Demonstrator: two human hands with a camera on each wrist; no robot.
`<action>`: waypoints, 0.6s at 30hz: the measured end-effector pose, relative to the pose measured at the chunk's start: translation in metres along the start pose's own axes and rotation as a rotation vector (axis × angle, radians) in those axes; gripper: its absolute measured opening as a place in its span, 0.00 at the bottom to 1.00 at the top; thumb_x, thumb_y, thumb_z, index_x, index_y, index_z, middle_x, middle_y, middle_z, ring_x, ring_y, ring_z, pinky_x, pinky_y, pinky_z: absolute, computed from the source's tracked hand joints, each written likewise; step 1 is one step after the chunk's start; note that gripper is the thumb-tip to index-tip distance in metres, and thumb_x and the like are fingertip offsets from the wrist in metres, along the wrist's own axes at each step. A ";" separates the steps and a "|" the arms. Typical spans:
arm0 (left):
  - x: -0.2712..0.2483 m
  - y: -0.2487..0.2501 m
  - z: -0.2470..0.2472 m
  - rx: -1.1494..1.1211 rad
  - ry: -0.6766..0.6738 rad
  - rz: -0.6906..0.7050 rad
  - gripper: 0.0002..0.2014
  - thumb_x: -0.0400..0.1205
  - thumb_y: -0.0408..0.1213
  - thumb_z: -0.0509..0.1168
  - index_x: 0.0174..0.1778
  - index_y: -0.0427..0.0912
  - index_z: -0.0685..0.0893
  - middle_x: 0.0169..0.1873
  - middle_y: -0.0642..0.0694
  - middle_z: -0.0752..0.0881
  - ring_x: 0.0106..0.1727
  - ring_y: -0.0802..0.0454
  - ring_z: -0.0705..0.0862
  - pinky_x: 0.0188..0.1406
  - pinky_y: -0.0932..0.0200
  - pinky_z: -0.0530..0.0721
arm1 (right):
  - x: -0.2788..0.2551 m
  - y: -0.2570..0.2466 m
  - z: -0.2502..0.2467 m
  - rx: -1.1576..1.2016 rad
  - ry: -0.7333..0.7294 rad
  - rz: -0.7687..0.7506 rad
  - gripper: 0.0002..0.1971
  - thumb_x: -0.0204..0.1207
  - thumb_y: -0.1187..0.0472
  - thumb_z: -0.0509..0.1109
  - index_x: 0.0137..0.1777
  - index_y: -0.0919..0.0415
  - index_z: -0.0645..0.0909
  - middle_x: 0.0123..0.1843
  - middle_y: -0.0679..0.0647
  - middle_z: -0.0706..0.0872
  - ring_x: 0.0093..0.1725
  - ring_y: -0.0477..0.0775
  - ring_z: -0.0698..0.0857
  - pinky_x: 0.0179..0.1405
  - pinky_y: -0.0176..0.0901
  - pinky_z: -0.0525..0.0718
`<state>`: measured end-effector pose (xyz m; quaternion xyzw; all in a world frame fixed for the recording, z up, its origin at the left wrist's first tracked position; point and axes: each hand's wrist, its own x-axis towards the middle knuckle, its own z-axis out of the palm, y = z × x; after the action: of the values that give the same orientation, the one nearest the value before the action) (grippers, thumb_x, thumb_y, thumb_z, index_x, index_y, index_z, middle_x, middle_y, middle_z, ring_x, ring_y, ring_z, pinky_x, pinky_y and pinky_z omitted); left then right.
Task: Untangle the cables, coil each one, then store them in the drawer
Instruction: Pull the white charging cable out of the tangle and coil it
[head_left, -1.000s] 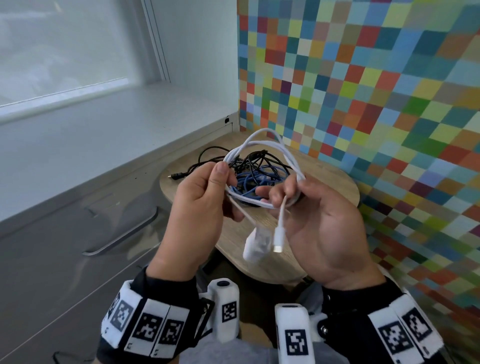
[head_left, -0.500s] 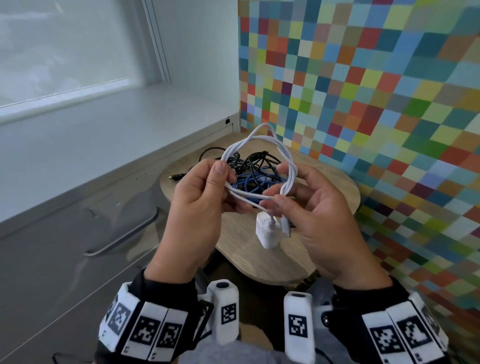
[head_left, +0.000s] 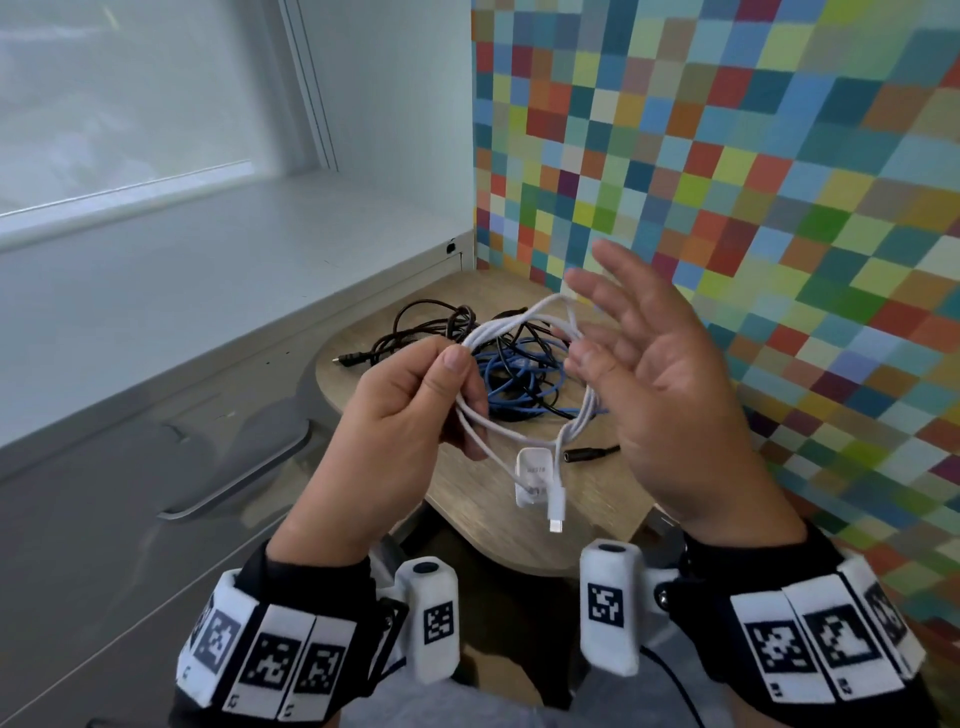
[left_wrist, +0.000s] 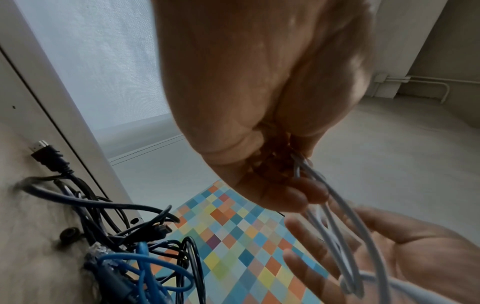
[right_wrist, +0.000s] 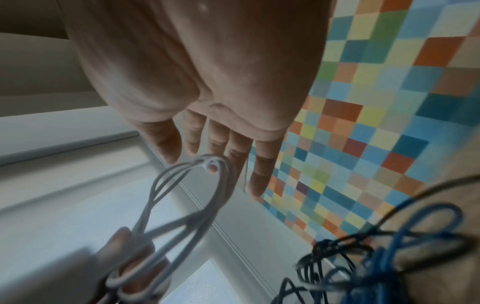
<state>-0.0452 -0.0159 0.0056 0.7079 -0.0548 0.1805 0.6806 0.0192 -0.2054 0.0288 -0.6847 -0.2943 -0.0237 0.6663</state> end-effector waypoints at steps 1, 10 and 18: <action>0.000 0.001 0.000 0.019 -0.015 -0.001 0.19 0.89 0.46 0.58 0.40 0.37 0.82 0.35 0.40 0.84 0.32 0.40 0.83 0.34 0.51 0.87 | 0.002 -0.003 0.000 -0.027 -0.010 -0.021 0.27 0.86 0.69 0.69 0.81 0.45 0.76 0.74 0.43 0.85 0.71 0.41 0.86 0.71 0.48 0.85; -0.001 0.002 0.001 0.049 0.093 0.044 0.19 0.88 0.43 0.59 0.42 0.31 0.83 0.37 0.38 0.85 0.31 0.46 0.85 0.34 0.52 0.88 | 0.004 0.002 0.002 -0.197 -0.008 -0.002 0.19 0.81 0.70 0.76 0.64 0.47 0.89 0.48 0.44 0.95 0.43 0.47 0.94 0.47 0.46 0.94; -0.002 0.001 0.001 0.013 0.121 0.028 0.18 0.87 0.47 0.60 0.43 0.36 0.84 0.37 0.38 0.86 0.30 0.43 0.87 0.34 0.54 0.86 | 0.001 0.009 0.003 -0.044 0.038 0.016 0.19 0.79 0.70 0.77 0.68 0.55 0.88 0.56 0.48 0.95 0.58 0.45 0.93 0.60 0.43 0.91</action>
<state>-0.0471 -0.0175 0.0057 0.6992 -0.0222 0.2328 0.6756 0.0229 -0.2012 0.0204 -0.7009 -0.2754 -0.0379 0.6568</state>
